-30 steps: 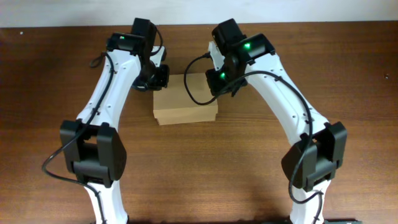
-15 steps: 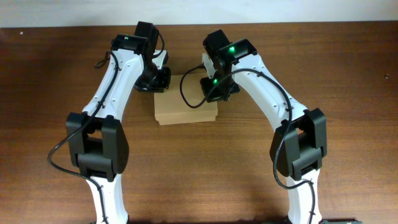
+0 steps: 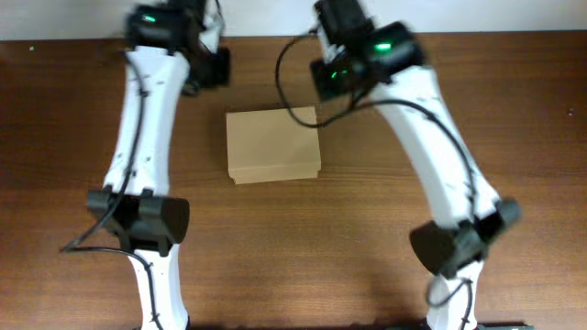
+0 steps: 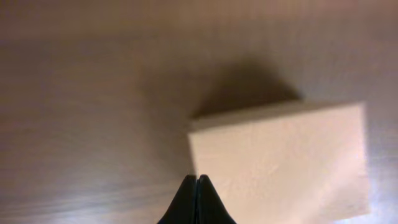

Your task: Pack container

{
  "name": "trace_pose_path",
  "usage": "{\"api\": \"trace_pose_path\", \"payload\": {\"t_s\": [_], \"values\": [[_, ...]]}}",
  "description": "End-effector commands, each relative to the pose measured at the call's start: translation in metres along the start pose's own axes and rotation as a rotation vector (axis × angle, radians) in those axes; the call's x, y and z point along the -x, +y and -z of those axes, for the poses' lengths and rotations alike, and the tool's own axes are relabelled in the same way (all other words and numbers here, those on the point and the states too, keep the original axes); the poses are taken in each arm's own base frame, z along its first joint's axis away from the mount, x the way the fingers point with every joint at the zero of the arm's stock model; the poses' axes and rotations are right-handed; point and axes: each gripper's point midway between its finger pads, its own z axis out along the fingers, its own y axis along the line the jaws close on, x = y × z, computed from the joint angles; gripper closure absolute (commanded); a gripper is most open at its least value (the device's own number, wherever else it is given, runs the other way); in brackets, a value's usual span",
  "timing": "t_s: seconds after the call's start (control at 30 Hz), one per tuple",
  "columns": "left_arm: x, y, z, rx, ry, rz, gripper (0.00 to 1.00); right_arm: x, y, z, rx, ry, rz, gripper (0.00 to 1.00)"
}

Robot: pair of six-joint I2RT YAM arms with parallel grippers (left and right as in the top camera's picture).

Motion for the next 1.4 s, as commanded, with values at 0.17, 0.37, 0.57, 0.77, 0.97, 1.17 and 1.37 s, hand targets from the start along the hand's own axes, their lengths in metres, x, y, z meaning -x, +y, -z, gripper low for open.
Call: {"api": "trace_pose_path", "payload": {"t_s": [0.17,0.37,0.57,0.77,0.97,1.17,1.37], "values": [[0.03,0.063,0.184,0.153,-0.48,0.065,0.92,0.044,-0.054,0.208,-0.126,-0.497,-0.114,0.96],[0.019,0.072,0.292,0.214,-0.769,0.028,0.77,0.031,-0.079,0.31,-0.14,-0.732,-0.189,0.96],[0.002,0.071,0.344,0.246,-0.898,0.042,0.45,0.007,-0.099,0.361,-0.183,-0.831,-0.24,0.73],[-0.003,0.071,0.343,0.245,-0.882,0.042,0.0,-0.004,-0.105,0.373,-0.196,-0.843,-0.25,0.01],[-0.006,0.071,0.34,0.245,-0.867,0.042,0.0,-0.012,-0.104,0.363,-0.204,-0.793,-0.234,0.01],[-0.006,0.071,0.34,0.245,-0.867,0.042,0.0,-0.027,-0.104,0.35,-0.219,-0.708,-0.207,0.01],[-0.006,0.071,0.34,0.245,-0.867,0.042,0.0,-0.03,-0.104,0.348,-0.221,-0.695,-0.203,0.01]]}}
